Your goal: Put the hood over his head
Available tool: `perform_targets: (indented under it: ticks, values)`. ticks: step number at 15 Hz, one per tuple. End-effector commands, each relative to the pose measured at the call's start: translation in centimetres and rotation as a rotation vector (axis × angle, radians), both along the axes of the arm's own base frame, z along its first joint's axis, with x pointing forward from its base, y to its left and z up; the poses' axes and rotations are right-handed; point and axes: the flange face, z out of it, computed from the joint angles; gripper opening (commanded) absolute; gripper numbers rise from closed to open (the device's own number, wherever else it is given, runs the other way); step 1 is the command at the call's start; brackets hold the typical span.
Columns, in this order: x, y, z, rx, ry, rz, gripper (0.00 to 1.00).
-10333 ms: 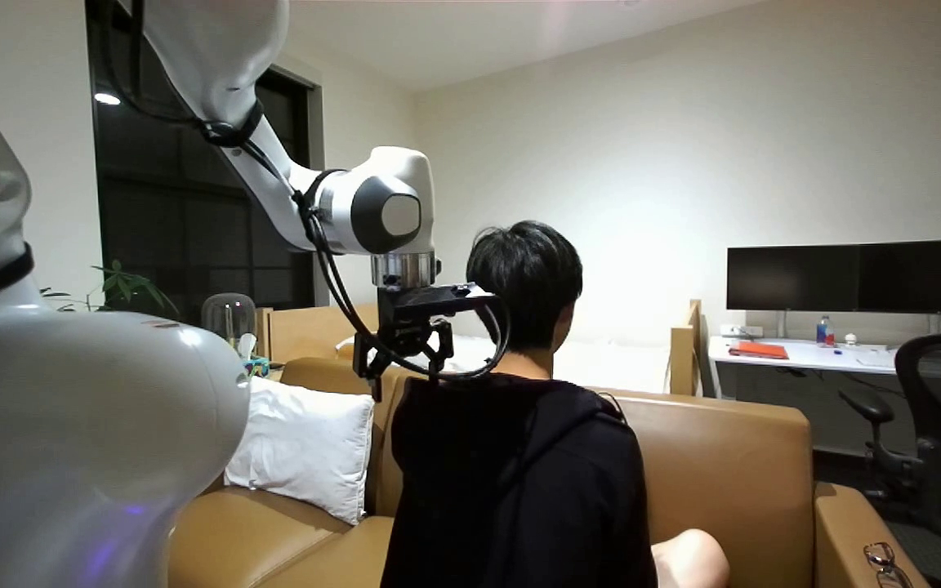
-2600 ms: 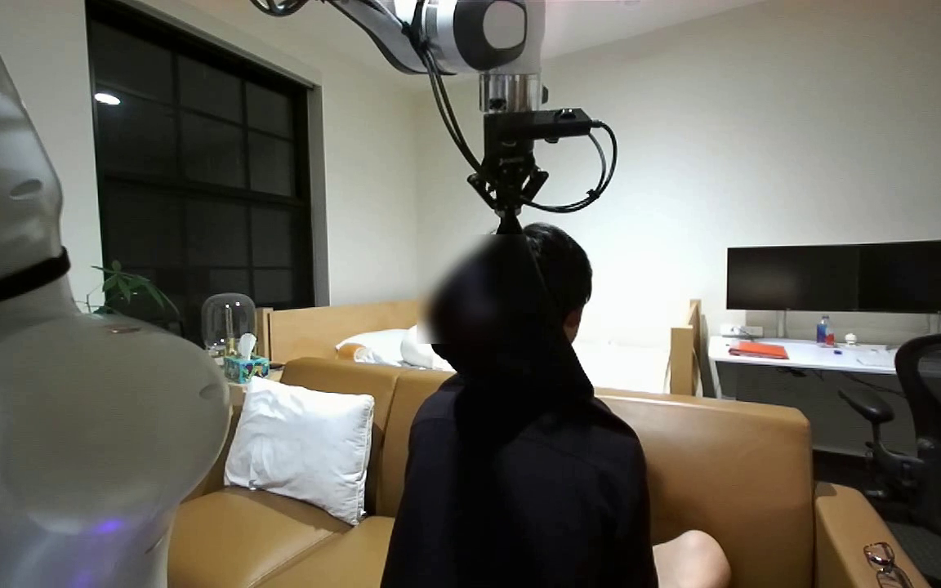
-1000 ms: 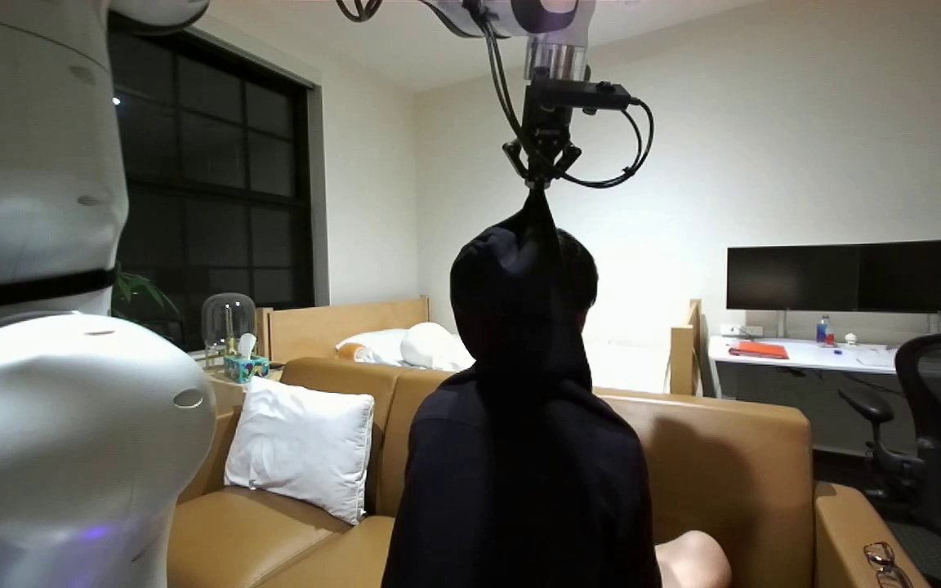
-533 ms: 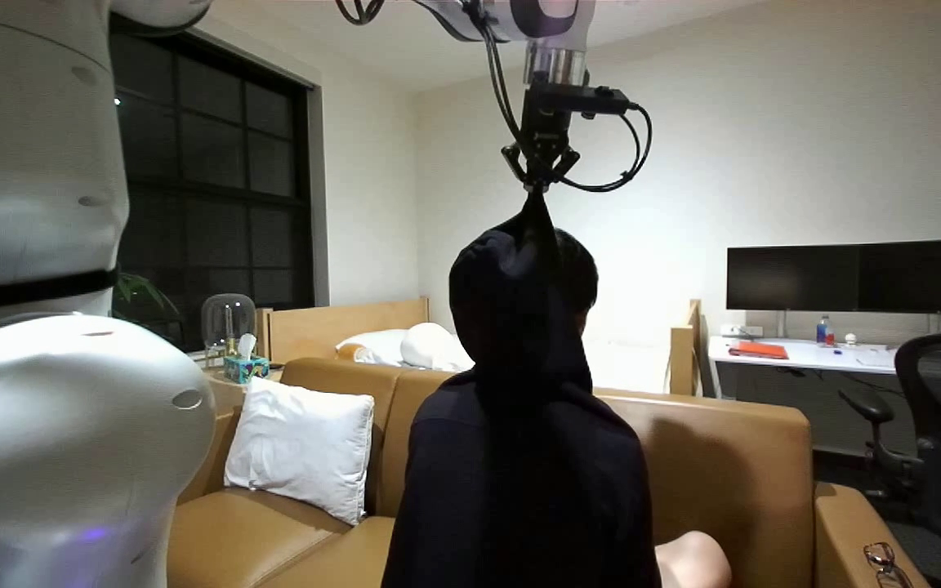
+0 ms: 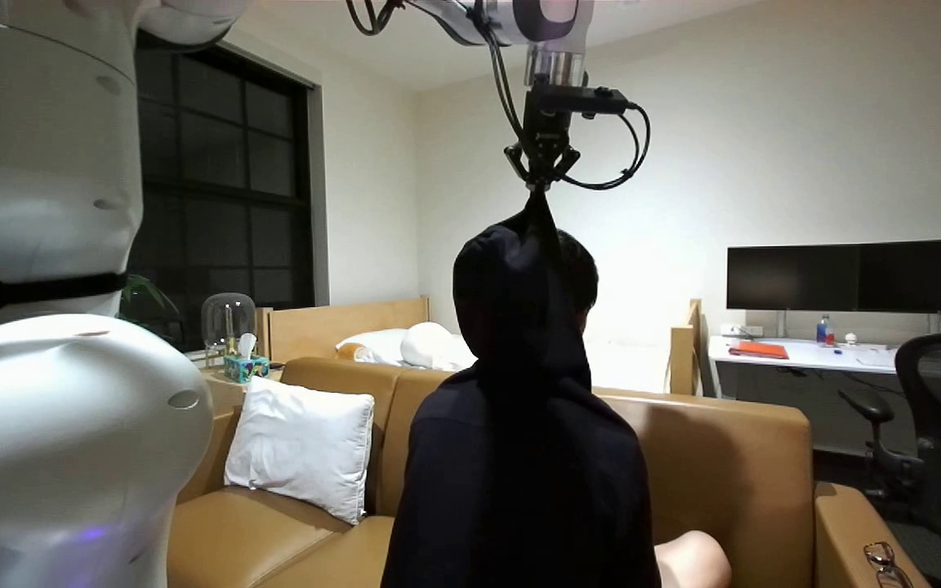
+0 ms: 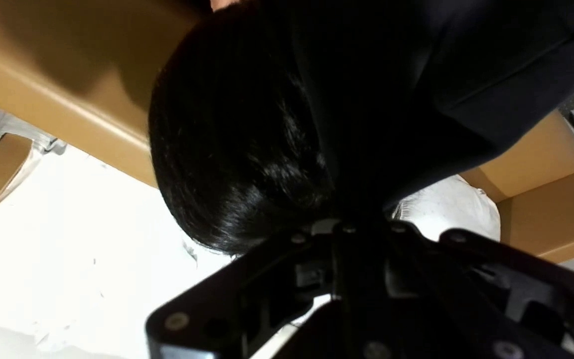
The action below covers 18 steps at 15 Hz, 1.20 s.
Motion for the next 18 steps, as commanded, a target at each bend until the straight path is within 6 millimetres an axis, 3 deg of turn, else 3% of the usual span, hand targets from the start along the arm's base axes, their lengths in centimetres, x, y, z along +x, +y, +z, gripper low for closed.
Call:
perform_targets:
  ticks: [1, 8, 14, 18]
  values:
    - [1.7, -1.1, 2.9, 0.009, -0.029, -0.04, 0.01]
    - [5.4, -1.4, 4.0, 0.016, -0.002, -0.07, 0.01]
    - [9.6, -2.7, 0.9, 0.07, 0.063, -0.158, 0.01]
    - [10.9, -4.4, -0.9, 0.1, 0.105, -0.258, 0.01]
